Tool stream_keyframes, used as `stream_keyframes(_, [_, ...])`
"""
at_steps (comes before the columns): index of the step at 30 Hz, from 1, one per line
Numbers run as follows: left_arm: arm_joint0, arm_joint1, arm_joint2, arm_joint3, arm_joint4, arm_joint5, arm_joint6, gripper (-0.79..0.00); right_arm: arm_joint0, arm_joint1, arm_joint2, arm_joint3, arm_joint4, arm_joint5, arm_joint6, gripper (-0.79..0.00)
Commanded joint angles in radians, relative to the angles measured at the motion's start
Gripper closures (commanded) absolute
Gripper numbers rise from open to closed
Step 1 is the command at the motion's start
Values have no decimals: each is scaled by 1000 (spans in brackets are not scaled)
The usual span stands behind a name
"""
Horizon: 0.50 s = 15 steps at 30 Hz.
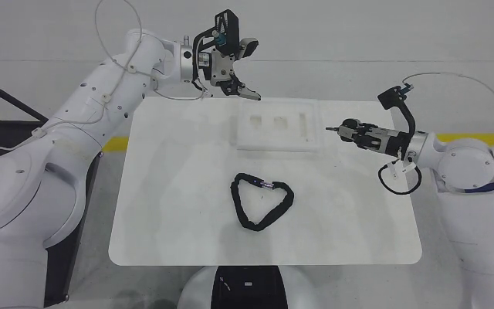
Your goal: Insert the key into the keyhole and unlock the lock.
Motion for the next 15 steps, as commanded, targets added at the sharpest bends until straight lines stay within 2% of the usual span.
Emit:
stream_keyframes(1, [0,0,0,0,0,0,0,-785,0,0,0,0,0,0,0,0])
stream_keyframes(7, [79,5,-16,-38,0,6,-52,-785,0,0,0,0,0,0,0,0])
stream_keyframes(15, [200,-7,-6,-88,87,5,-41,-785,0,0,0,0,0,0,0,0])
